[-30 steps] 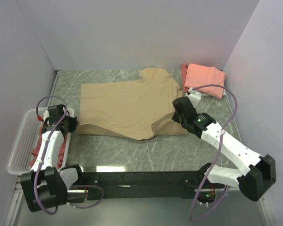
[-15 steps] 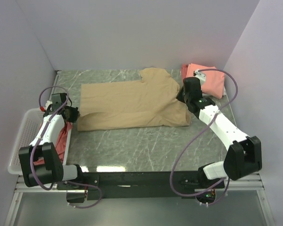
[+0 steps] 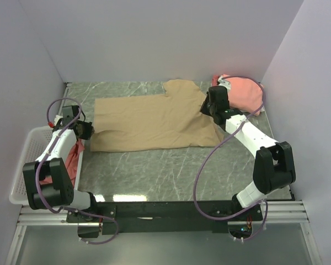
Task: Fold and stack the t-shirts
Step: Fold the tshirt
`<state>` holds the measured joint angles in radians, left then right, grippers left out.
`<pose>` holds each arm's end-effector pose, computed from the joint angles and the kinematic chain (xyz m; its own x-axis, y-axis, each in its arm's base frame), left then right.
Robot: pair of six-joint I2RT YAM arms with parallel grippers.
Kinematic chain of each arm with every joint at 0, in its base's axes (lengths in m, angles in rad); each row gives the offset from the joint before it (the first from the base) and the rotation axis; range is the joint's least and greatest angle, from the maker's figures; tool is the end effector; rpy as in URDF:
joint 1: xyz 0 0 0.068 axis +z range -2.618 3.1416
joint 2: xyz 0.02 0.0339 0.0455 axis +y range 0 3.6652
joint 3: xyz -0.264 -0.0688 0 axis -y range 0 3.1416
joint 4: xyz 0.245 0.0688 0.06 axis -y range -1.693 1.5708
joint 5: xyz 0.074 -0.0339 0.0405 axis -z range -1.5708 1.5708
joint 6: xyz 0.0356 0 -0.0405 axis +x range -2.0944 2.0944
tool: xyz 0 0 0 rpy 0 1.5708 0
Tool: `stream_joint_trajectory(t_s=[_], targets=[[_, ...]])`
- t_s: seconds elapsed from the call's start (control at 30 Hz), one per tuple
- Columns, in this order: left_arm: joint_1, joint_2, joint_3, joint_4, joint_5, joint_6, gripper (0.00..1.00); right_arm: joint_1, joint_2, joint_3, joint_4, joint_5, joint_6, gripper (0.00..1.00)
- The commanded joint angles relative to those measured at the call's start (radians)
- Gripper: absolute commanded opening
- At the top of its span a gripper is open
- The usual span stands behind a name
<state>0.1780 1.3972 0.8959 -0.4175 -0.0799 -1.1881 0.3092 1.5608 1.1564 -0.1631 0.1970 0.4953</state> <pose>0.2795 0.0532 0.2214 -0.0842 -0.9547 -0.2854 -0.8094 0.2326 -0.5392 0.3432 0.1023 0.2777 -0.5176 0.3240 -0.7919 0.1191 0.9438 0.3082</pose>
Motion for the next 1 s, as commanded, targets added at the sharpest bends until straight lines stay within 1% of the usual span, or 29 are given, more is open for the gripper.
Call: stream_joint_trajectory(t_s=[0.0, 0.17, 0.3, 0.53, 0.83, 0.97], targets=[[0.032, 0.036, 0.005, -0.052, -0.201, -0.01, 0.01, -0.016, -0.016, 0.031, 0.083, 0.01, -0.027, 0.0], [0.032, 0.028, 0.0, -0.06, -0.219, -0.025, 0.01, -0.03, -0.045, -0.009, 0.144, -0.001, -0.018, 0.0], [0.032, 0.019, -0.005, -0.076, -0.236, -0.039, 0.01, -0.036, -0.057, -0.03, 0.16, -0.008, -0.014, 0.0], [0.049, -0.029, -0.034, -0.089, -0.265, -0.062, 0.01, -0.044, -0.025, 0.009, 0.146, -0.025, -0.012, 0.0], [0.061, 0.023, -0.014, -0.093, -0.254, -0.067, 0.01, -0.045, -0.002, 0.028, 0.154, -0.042, -0.018, 0.0], [0.061, 0.023, -0.011, -0.098, -0.258, -0.073, 0.01, -0.045, 0.011, 0.034, 0.162, -0.053, -0.021, 0.0]])
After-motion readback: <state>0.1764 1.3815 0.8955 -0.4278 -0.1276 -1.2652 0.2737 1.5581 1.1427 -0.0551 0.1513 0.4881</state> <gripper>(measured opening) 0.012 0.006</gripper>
